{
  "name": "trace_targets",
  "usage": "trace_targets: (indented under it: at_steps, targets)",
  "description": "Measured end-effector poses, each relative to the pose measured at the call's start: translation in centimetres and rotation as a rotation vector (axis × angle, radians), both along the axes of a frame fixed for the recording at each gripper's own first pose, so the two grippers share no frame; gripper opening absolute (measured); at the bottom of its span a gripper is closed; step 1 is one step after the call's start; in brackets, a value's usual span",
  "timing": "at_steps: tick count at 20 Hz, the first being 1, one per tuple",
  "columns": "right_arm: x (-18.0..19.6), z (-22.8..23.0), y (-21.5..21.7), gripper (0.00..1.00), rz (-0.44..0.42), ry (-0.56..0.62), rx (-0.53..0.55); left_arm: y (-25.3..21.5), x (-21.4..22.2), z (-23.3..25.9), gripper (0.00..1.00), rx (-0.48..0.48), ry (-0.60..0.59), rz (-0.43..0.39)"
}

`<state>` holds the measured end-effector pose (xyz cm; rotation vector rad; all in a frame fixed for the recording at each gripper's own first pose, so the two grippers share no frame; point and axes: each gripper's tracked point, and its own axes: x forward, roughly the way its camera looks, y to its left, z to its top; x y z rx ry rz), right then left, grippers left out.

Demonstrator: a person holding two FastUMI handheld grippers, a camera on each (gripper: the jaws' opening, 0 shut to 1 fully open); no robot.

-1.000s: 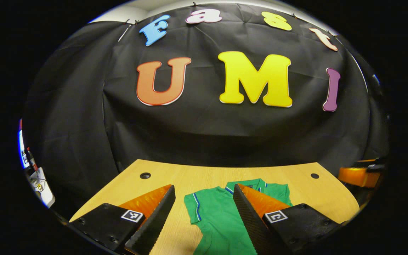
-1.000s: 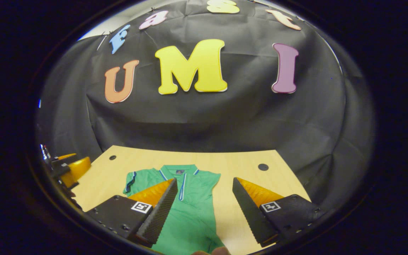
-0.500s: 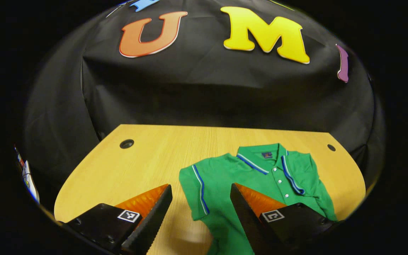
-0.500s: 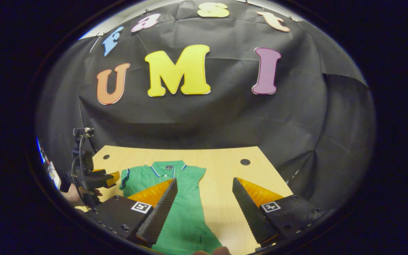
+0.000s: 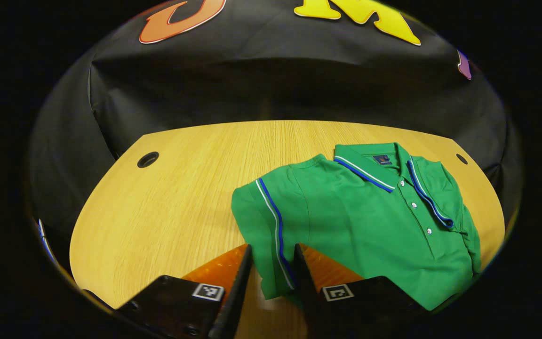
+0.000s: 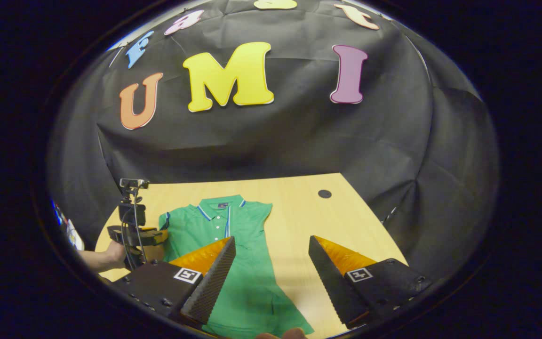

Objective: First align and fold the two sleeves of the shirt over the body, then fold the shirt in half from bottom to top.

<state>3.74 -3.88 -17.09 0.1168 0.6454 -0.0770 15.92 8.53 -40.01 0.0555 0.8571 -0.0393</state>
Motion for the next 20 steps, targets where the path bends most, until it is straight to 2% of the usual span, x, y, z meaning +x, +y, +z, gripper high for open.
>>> trace_targets:
  at_steps: [1,2,4,6,9,13,17,20]
  targets:
    - [0.1,-0.1,0.1,0.96,-0.002,0.003,0.005,0.1,0.6,0.2,0.51,0.001,-0.009,-0.012]
    - [0.3,-0.2,0.4,0.96,-0.004,0.005,0.011,0.3,0.8,0.4,0.49,0.009,-0.019,-0.012]
    - [0.3,-0.5,1.0,0.96,-0.001,0.02,0.022,0.2,0.8,1.1,0.18,-0.009,-0.019,-0.027]
    - [0.5,-0.6,1.3,0.92,-0.002,0.022,0.033,0.1,1.2,2.2,0.06,-0.022,-0.037,-0.045]
    - [0.9,-0.3,1.5,0.96,0.004,0.015,0.048,-1.4,2.6,5.2,0.06,-0.019,-0.1,-0.075]
    - [1.2,0.0,1.1,0.96,-0.001,0.006,0.065,-6.6,3.7,9.0,0.05,-0.051,-0.155,-0.123]
    - [1.3,0.7,0.5,0.96,0.001,-0.014,0.06,-12.1,3.5,10.5,0.06,-0.131,-0.168,-0.143]
    - [1.0,1.0,0.3,0.96,0.011,-0.02,0.059,-14.0,3.3,10.9,0.1,-0.152,-0.177,-0.13]
